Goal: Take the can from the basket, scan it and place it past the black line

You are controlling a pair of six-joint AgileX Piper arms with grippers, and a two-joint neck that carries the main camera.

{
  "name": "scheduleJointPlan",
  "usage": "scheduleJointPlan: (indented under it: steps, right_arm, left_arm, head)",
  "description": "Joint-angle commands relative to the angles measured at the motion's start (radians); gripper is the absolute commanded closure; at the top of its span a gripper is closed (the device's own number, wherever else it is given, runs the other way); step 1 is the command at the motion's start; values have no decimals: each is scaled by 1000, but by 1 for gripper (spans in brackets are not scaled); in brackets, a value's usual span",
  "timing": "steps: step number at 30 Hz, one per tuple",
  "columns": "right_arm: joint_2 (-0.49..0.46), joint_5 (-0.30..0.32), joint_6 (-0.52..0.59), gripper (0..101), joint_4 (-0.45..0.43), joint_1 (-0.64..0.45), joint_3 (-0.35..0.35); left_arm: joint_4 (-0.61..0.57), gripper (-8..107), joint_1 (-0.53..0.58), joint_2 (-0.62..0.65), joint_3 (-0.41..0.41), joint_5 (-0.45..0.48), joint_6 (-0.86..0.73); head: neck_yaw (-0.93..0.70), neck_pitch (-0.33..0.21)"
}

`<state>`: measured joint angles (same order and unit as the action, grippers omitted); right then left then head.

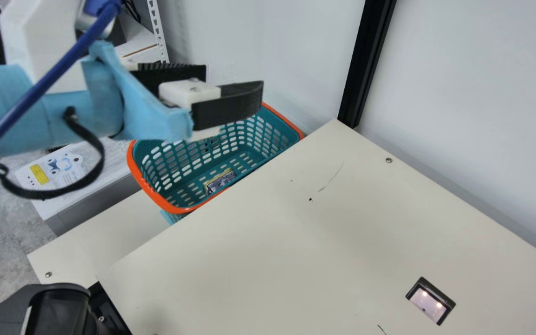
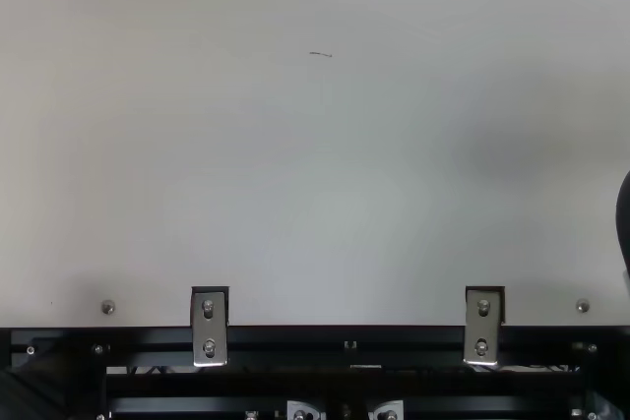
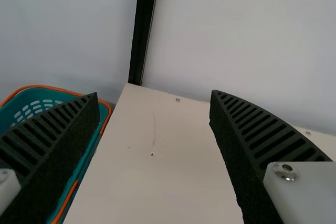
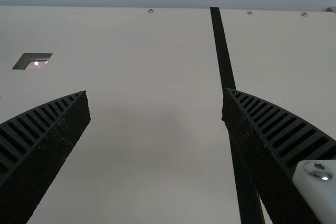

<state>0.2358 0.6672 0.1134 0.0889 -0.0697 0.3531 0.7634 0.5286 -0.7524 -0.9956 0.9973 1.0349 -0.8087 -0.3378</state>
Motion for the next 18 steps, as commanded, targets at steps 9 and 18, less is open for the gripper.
scheduleJointPlan:
  steps: [9,18]
  right_arm:
    - [0,0,0,0,0,0,0]
    - [0,0,0,0,0,0,0]
  left_arm:
    - [135,9,66,-63,-21,53,158]
    - [89,9,25,-64,-43,43,116]
  head:
    - [-31,-59]
    - [-31,-59]
